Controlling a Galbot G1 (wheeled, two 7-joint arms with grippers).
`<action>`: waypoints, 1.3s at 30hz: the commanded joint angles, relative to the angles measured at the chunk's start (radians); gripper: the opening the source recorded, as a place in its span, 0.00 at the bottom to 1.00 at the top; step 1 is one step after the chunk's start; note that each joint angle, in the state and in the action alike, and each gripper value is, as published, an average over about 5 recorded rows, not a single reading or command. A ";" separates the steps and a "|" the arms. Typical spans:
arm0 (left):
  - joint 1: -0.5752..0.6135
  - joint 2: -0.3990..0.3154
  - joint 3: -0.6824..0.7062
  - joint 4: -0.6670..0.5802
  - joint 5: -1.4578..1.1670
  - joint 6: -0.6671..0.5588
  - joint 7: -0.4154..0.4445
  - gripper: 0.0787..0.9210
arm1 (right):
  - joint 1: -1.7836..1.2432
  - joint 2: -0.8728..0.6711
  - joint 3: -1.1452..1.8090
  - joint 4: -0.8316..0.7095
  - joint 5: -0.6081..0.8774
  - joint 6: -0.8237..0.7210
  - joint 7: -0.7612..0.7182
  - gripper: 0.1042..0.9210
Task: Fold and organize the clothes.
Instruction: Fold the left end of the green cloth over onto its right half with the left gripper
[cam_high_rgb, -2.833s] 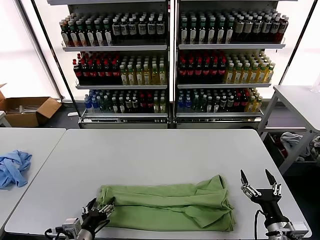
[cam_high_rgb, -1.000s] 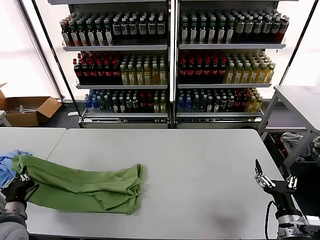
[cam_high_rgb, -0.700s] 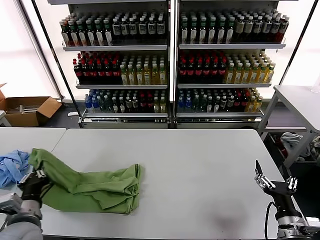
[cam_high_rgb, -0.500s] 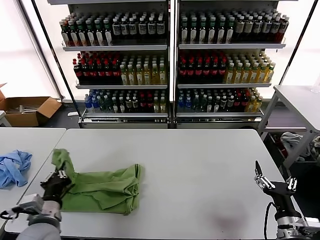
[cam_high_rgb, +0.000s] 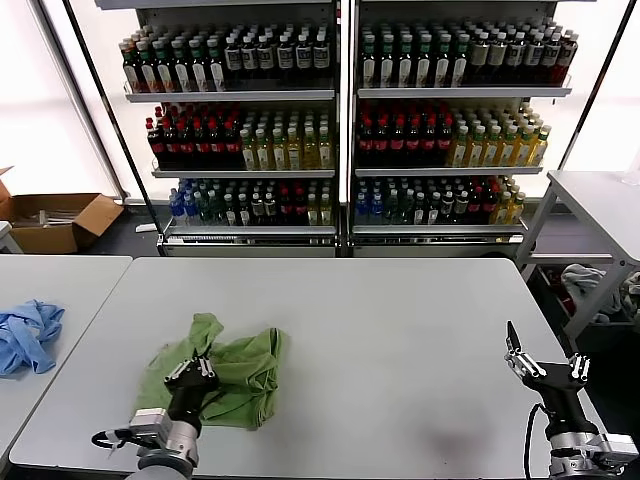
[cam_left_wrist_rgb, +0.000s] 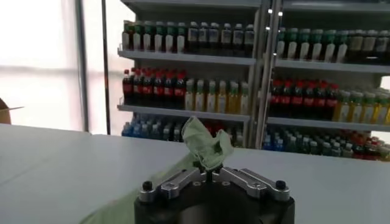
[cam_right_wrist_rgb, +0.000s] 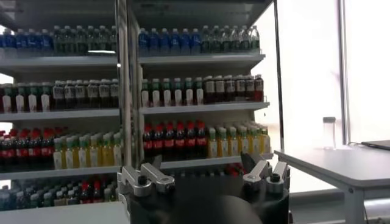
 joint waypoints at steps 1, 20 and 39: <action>-0.029 -0.046 0.164 0.030 0.102 -0.004 0.007 0.02 | 0.005 -0.001 -0.005 -0.001 -0.003 -0.001 0.001 0.88; -0.091 -0.023 0.220 0.201 0.222 -0.076 0.076 0.13 | 0.007 0.009 -0.020 -0.003 -0.017 0.004 0.000 0.88; -0.077 -0.006 0.350 0.057 0.233 -0.156 0.099 0.78 | 0.029 0.015 -0.048 0.004 -0.031 -0.002 0.001 0.88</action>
